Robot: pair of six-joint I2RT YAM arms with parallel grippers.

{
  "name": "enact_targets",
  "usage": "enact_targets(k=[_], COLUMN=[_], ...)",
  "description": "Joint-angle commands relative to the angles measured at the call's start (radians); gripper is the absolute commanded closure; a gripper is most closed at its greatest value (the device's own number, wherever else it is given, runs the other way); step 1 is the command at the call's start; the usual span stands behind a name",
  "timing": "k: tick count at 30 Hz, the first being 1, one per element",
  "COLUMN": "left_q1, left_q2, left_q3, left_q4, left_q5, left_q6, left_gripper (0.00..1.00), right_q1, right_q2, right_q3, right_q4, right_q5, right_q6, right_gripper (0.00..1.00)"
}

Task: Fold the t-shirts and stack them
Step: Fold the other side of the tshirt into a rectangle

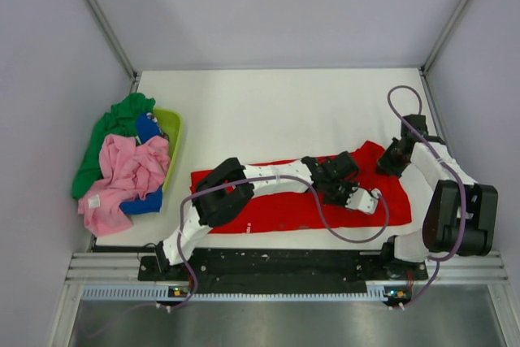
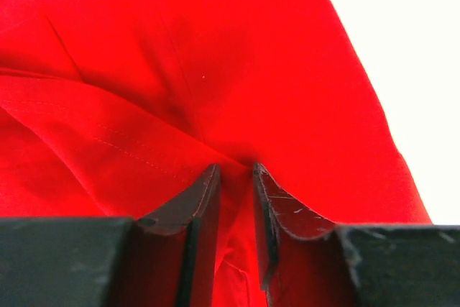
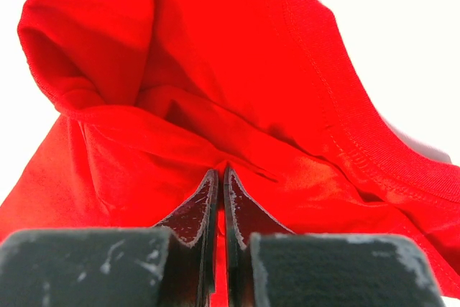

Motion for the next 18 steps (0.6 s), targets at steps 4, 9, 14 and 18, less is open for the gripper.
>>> enact_targets(k=[4, 9, 14, 18], left_q1=[-0.002, -0.002, 0.01, 0.063], left_q2=[-0.002, -0.007, -0.033, -0.07], left_q3=[0.006, 0.02, 0.113, 0.17], left_q4=[0.035, 0.019, -0.139, -0.256], left_q5=[-0.081, -0.086, -0.011, 0.116], left_q6=[-0.021, -0.022, -0.07, -0.087], left_gripper=[0.78, 1.0, 1.0, 1.0], right_q1=[-0.008, -0.008, -0.008, -0.008], right_q2=[-0.046, -0.056, -0.101, -0.19], right_q3=[-0.001, -0.006, -0.009, -0.052], right_q4=[0.015, 0.012, -0.024, -0.092], right_q5=[-0.006, -0.008, 0.0, -0.019], right_q6=[-0.012, -0.011, -0.008, 0.021], right_gripper=[1.0, 1.0, 1.0, 1.0])
